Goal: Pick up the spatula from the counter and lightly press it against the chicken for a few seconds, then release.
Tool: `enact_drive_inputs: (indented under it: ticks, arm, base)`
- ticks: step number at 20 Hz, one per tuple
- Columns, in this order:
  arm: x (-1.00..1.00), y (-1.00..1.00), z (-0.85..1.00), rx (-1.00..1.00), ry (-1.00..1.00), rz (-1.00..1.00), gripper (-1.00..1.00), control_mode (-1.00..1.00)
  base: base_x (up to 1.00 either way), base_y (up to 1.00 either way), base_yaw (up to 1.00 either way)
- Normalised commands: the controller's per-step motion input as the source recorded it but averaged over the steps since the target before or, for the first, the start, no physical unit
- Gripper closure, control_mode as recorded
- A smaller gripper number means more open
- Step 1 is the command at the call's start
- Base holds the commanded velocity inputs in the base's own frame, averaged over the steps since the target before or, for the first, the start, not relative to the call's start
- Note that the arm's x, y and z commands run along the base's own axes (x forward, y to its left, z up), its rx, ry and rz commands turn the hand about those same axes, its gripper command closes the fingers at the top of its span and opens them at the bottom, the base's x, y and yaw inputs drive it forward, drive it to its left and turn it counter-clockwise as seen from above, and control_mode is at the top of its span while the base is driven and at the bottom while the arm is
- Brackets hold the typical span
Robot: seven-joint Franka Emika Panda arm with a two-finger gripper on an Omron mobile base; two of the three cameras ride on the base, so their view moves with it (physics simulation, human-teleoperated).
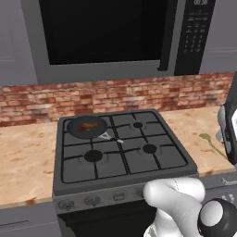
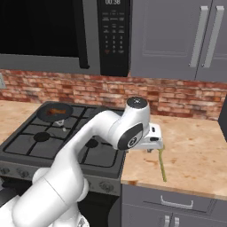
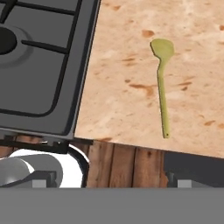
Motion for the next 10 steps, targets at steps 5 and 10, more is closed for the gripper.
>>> enact_drive_inputs:
  ticks: [5,10]
  arm:
    - [0.15,-0.14,-0.05,0.01,0.03,0.0,-1.0,-1.0]
    - [0.14,-0.07,-0.07,0.01,0.05,0.0,-1.0,-1.0]
  base:
    - [0.0,0.0,0.0]
    - [0.0,0.0,0.0]
